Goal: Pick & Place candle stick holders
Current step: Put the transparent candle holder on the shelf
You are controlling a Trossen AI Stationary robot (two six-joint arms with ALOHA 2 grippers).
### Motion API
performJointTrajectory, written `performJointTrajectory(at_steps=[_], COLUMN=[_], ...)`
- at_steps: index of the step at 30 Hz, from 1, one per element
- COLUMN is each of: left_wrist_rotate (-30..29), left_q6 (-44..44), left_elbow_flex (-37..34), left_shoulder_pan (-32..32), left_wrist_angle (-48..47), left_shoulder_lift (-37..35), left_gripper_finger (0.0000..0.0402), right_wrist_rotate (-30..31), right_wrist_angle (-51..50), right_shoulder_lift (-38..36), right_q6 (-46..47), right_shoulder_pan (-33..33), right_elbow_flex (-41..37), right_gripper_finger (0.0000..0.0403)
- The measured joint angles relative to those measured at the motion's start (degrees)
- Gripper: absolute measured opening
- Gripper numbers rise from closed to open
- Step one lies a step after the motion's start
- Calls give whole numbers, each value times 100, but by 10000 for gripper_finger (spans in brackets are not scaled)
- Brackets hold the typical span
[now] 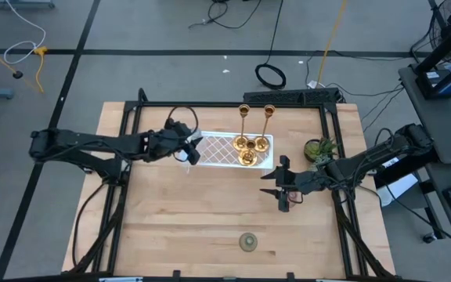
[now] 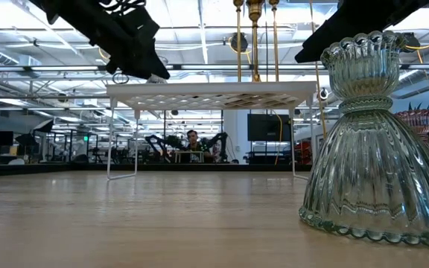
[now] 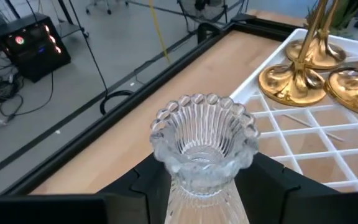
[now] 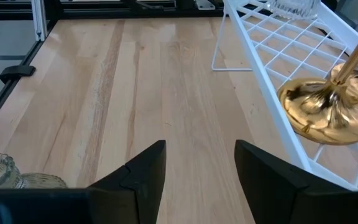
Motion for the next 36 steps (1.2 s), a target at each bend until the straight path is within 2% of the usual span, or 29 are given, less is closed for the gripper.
performJointTrajectory(at_steps=[11, 15, 23, 28, 36], left_wrist_rotate=[28, 26, 24, 22, 11], left_q6=[181, 177, 129, 122, 65], left_elbow_flex=[-11, -11, -11, -11, -11], left_shoulder_pan=[-2, -2, -2, -2, -2], left_wrist_angle=[-167, -169, -302, -447, -751], left_shoulder_lift=[-60, -60, -62, -261, -688], left_gripper_finger=[228, 243, 246, 246, 246], right_wrist_rotate=[-61, -550, -1092, -1655, -2503], right_wrist_angle=[4, 58, 162, 719, 1466], right_shoulder_lift=[0, 2, 134, 513, 1280], right_q6=[0, -2, -2, -253, -445], right_shoulder_pan=[0, 1, 2, 2, 2], right_elbow_flex=[0, 0, 0, -4, -2], right_gripper_finger=[183, 183, 183, 187, 218])
